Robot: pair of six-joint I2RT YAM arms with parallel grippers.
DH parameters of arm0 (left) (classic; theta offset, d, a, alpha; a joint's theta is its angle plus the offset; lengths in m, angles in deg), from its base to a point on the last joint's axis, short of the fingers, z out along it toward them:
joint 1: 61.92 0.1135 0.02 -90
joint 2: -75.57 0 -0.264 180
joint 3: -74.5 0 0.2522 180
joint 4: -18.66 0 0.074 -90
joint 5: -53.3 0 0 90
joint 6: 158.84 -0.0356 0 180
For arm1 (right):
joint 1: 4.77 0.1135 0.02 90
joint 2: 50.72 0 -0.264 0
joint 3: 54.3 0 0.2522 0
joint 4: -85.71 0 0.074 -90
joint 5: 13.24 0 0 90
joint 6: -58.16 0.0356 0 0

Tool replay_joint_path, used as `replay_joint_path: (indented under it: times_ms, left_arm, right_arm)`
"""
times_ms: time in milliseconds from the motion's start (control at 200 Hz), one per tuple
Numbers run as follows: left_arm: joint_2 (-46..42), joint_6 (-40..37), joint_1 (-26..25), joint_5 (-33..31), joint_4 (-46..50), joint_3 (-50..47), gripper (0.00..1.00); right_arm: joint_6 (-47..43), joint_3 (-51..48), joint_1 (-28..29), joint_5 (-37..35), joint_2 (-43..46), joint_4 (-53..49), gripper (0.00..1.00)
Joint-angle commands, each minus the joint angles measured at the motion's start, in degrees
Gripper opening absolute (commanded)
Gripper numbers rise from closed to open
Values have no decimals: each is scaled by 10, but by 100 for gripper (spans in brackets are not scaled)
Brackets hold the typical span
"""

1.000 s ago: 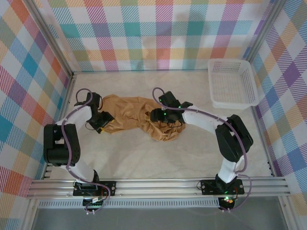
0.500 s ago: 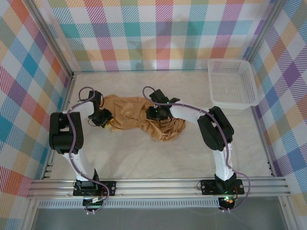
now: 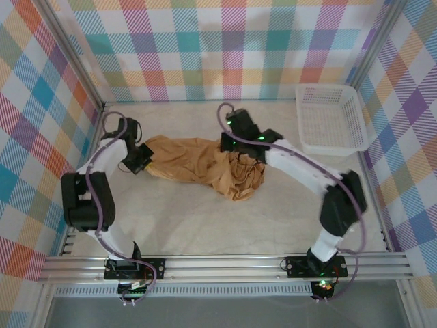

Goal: Fold the inside-out t-shirt

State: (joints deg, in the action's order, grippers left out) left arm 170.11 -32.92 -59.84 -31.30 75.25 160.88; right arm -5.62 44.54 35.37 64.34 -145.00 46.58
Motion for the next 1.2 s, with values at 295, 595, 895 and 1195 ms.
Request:
replay_joint_path:
  times_ms: [295, 595, 895, 1195]
  left_arm:
    - [-264, -50, 14, -37, 96, 236, 0]
    - [-309, -68, 15, -21, 96, 374, 0]
    - [-163, -72, 15, 14, 48, 321, 0]
    - [199, -79, 14, 9, 83, 453, 35]
  right_arm:
    - [-130, 111, -7, -39, 242, -9, 0]
    - [-165, 249, -7, -54, 260, -65, 0]
    - [-129, 319, -156, 16, 91, -83, 0]
    - [-75, 486, -206, 103, -232, -169, 13]
